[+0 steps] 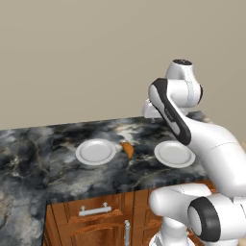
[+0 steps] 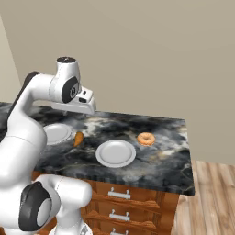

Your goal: Place the pastries on the plates.

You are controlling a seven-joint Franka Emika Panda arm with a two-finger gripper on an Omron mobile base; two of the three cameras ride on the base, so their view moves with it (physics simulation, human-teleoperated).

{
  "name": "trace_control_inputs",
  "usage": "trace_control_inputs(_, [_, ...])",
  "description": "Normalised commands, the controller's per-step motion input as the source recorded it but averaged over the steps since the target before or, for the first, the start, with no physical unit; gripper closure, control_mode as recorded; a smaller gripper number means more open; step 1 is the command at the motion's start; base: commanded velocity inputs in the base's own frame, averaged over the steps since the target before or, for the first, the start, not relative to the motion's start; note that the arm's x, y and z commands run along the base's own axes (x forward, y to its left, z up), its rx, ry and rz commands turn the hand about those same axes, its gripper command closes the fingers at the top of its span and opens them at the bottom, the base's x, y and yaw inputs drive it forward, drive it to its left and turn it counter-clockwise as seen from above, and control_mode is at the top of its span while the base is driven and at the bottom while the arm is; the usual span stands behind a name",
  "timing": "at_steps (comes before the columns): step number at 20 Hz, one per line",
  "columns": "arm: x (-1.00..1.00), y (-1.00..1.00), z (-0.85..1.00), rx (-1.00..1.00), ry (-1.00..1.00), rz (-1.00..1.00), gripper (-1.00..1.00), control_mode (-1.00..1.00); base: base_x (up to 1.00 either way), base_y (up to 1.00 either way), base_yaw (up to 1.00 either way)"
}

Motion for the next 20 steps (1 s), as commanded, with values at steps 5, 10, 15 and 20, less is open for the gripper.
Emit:
trace_control_inputs(5, [0.0, 0.31, -0.13, 0.0, 0.0, 0.0, -1.0, -1.0, 0.0, 0.0, 0.0])
trace_control_inputs(10, [0.0, 0.17, -0.13, 0.0, 0.0, 0.0, -1.0, -1.0, 0.0, 0.0, 0.0])
trace_control_inputs(15, [0.02, 0.08, -0.3, 0.0, 0.0, 0.0, -1.0, -1.0, 0.0, 0.0, 0.0])
trace_control_inputs(20, [0.08, 0.05, -0.34, 0.0, 0.0, 0.0, -1.0, -1.0, 0.0, 0.0, 0.0])
